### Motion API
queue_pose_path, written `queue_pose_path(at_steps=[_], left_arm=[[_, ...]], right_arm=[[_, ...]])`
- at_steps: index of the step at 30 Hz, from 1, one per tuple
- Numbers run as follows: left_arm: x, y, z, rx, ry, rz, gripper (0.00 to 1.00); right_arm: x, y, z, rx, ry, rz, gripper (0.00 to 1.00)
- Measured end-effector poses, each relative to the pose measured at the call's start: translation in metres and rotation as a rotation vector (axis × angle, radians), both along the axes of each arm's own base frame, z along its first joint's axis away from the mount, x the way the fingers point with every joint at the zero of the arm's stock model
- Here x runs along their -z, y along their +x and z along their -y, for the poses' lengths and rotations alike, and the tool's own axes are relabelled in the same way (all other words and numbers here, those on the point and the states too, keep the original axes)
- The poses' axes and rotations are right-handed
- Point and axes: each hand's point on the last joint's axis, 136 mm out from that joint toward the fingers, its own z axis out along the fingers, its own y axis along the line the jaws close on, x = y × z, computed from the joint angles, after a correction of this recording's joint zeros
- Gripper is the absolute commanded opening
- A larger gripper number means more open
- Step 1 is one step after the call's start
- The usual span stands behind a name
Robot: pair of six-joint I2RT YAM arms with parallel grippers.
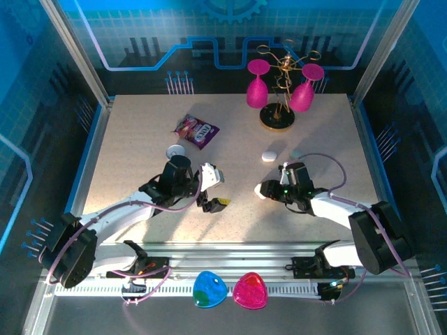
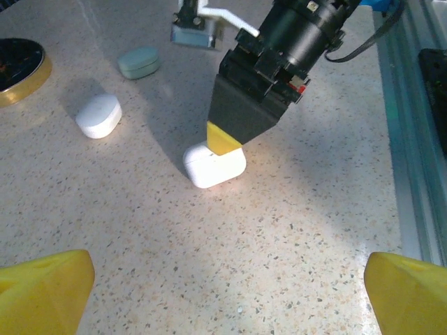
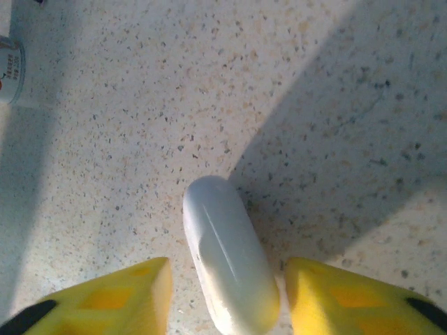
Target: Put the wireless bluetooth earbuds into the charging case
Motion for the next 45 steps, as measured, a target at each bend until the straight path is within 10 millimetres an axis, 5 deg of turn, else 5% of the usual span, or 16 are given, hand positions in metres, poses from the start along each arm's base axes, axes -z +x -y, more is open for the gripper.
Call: queue_pose_path(at_steps=[5,9,13,21,29,33,39,45], left_arm=[[-0.004,0.026,-0.016,-0.16,-0.01,0.005,0.99],[-0.009,0.058,-0.058,-0.408,-0.053,0.02,0.99],[-0.012,0.077,-0.107,-0.662,-0.088,0.036,0.99],[0.0,0.083,-0.19,-1.039,-0.07,0.082,0.99],[0.061,0.073,-0.234,-1.17,0.013,0.057,0.99],[0.063,0.086,-0.25,-1.211,-0.01,0.057,0.99],[0.06,0.118,-0.258,-1.217,-0.098,0.045,0.99],[0.076,0.142,-0.262,-1.218,-0.126,-0.009,0.99]], right_arm=[[-0.023,0.004,0.012,0.007,-0.059,0.095,0.8],[-0.06,0.013,0.028,0.026,-0.144,0.251,0.94],[-0.091,0.021,0.052,0.058,-0.267,0.381,0.99],[-0.115,0.035,0.1,0.107,-0.515,0.541,1.0],[-0.069,0.047,0.127,0.138,-0.613,0.582,1.0],[-0.051,0.059,0.131,0.135,-0.639,0.595,1.0],[-0.048,0.082,0.135,0.144,-0.648,0.67,1.0],[-0.025,0.095,0.136,0.115,-0.622,0.653,1.0]])
